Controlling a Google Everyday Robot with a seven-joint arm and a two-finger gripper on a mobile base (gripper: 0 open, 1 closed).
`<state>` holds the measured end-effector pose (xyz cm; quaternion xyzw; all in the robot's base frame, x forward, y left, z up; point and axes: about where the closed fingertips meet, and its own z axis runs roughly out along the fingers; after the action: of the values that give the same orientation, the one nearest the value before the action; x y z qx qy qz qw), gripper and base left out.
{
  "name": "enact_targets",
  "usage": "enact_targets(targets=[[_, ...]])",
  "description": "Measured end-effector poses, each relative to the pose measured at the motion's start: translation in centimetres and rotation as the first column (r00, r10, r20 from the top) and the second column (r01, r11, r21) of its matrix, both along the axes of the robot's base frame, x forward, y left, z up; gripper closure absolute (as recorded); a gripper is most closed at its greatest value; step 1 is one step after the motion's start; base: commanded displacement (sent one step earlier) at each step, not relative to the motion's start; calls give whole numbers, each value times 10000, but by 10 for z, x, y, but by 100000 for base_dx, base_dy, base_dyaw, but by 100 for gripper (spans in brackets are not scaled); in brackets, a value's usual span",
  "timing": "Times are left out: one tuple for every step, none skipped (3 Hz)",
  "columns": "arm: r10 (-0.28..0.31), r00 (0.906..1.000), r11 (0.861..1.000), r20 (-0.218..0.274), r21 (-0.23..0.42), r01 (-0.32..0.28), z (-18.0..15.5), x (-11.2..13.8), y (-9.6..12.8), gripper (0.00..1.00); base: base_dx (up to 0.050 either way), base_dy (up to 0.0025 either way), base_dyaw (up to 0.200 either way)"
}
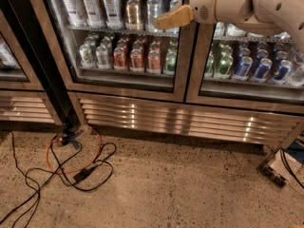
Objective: Open left fridge door
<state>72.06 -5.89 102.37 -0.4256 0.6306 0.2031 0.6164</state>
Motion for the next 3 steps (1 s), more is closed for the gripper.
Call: enact_targets(targets=[[75,9999,10000,75,45,-75,-2,5,2,0,0,0,0],[-666,9975,9968,-252,416,676,-5,0,-24,0,0,0,0],[-1544,9865,9877,-538,182,1556,-28,7,-50,0,0,0,0]])
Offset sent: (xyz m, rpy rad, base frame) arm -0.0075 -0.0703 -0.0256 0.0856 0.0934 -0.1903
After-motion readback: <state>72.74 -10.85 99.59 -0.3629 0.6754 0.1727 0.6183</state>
